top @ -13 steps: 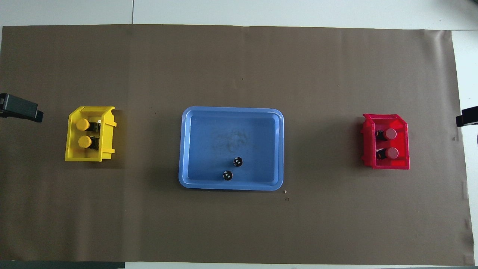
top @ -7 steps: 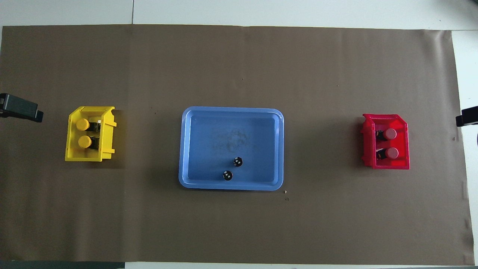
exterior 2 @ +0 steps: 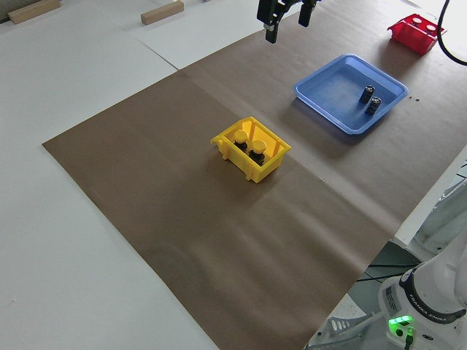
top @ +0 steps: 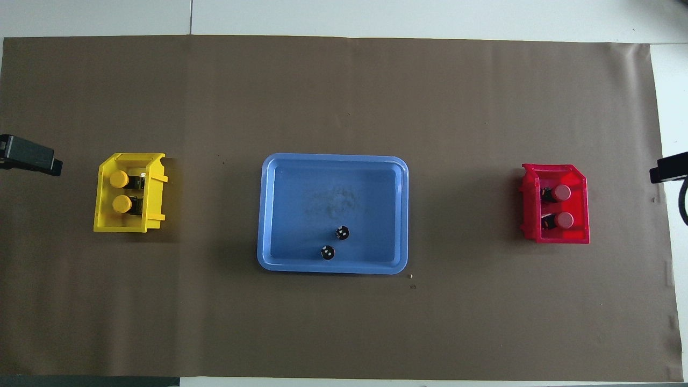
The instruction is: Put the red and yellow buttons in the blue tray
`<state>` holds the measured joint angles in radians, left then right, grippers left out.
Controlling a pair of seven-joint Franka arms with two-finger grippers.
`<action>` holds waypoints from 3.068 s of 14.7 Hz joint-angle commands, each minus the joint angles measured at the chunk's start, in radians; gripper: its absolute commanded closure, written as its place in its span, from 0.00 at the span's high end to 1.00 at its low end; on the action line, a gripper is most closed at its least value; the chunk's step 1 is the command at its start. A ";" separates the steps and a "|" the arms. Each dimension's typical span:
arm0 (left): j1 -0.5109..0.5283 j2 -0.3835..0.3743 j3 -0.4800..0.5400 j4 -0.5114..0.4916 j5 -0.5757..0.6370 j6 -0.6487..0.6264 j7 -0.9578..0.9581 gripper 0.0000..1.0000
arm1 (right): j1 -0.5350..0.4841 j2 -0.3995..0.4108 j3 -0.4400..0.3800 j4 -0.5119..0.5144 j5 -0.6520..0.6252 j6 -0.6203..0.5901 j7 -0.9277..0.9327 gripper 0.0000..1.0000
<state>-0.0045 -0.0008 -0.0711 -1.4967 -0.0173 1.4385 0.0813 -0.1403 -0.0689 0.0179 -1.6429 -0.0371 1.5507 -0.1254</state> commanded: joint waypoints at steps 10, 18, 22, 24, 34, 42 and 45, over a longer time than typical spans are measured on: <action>0.006 -0.031 0.002 -0.034 -0.012 0.008 0.002 1.00 | 0.004 0.080 0.005 -0.363 0.080 0.491 0.015 0.72; 0.006 -0.030 0.002 -0.034 -0.012 0.007 0.002 1.00 | -0.002 0.100 0.004 -0.527 0.080 0.701 0.004 0.66; 0.006 -0.031 0.002 -0.034 -0.012 0.007 0.002 1.00 | -0.001 0.095 0.004 -0.571 0.080 0.747 0.007 0.64; 0.006 -0.030 0.002 -0.034 -0.012 0.007 0.002 1.00 | -0.002 0.093 0.004 -0.580 0.080 0.753 0.007 0.64; 0.009 -0.031 0.004 -0.036 -0.012 0.004 0.002 1.00 | -0.016 0.075 0.002 -0.644 0.080 0.793 -0.029 0.59; 0.006 -0.056 0.002 -0.083 -0.007 0.017 0.002 1.00 | 0.017 0.106 0.004 -0.502 0.077 0.639 -0.036 0.17; 0.015 -0.134 0.004 -0.263 -0.009 0.196 0.000 0.99 | 0.065 0.175 0.005 -0.228 0.059 0.354 0.027 0.19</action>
<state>-0.0040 -0.0362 -0.0689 -1.5826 -0.0173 1.4965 0.0806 -0.0949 0.0380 0.0182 -2.0664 0.0250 2.0674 -0.1339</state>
